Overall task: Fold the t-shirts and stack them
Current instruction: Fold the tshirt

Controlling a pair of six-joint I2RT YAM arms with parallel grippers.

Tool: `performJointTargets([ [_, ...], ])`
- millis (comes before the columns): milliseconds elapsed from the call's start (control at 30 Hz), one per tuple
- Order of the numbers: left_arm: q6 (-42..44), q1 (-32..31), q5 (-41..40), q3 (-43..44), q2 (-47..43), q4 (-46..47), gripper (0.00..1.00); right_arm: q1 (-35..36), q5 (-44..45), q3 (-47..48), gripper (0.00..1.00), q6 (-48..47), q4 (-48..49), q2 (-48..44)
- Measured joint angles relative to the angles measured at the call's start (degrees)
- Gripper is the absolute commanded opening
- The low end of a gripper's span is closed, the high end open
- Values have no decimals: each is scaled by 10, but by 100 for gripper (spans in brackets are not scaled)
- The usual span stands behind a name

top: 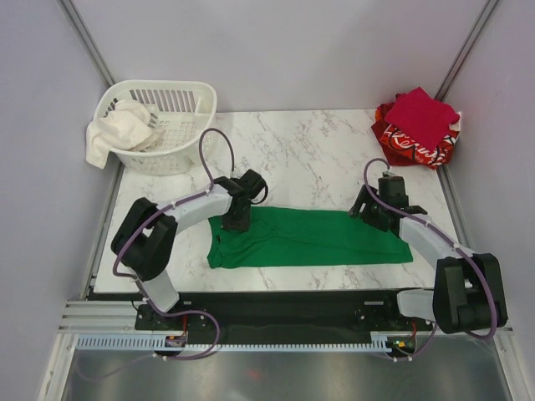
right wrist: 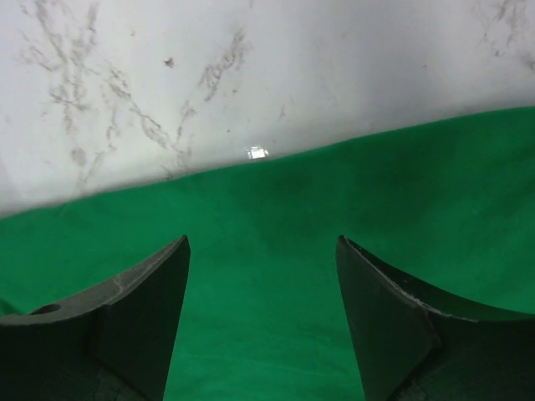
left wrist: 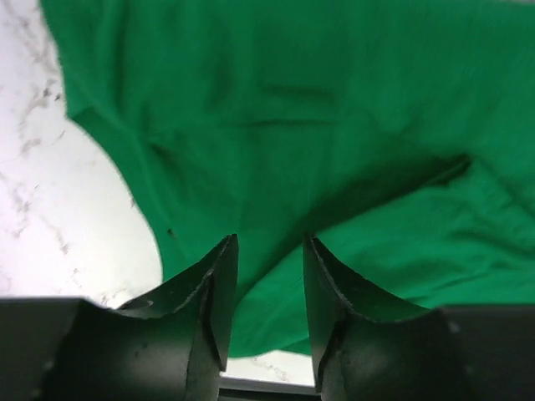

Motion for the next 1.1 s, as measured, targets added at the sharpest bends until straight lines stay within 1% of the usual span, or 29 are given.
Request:
performJointTargets([
  [33, -2, 2, 6, 7, 15, 5, 34, 0, 0, -1, 78, -2, 2, 13],
  [100, -6, 5, 12, 24, 44, 12, 30, 0, -1, -4, 78, -7, 10, 33],
  [267, -3, 22, 28, 95, 120, 14, 30, 14, -11, -33, 79, -9, 49, 42],
  [467, 25, 74, 88, 263, 235, 3, 29, 58, -27, -64, 81, 16, 126, 40],
  [567, 40, 102, 127, 408, 324, -31, 29, 78, -43, -80, 82, 41, 161, 37],
  [633, 55, 117, 150, 544, 403, -51, 31, 99, -54, -93, 82, 71, 185, 33],
  [700, 66, 125, 174, 675, 478, -57, 32, 138, -62, -109, 83, 108, 206, 24],
  [767, 73, 132, 207, 808, 554, -42, 32, 212, -68, -115, 85, 149, 204, 14],
  [800, 75, 134, 230, 840, 576, -19, 33, 259, -73, -113, 87, 172, 196, 11],
  [867, 77, 137, 282, 841, 588, 29, 42, 358, -67, -98, 89, 205, 156, 4],
  [900, 77, 137, 300, 835, 588, 49, 48, 410, -61, -82, 91, 213, 129, 1],
  [933, 78, 136, 322, 832, 590, 72, 70, 457, -57, -56, 92, 218, 97, 1],
  [1000, 90, 129, 358, 836, 595, 122, 99, 523, -38, 6, 94, 216, 47, 1],
  [1033, 94, 124, 373, 836, 595, 144, 100, 537, -26, 36, 95, 211, 24, 0],
  [1100, 100, 110, 394, 836, 592, 180, 100, 544, 17, 89, 96, 197, -10, 0],
])
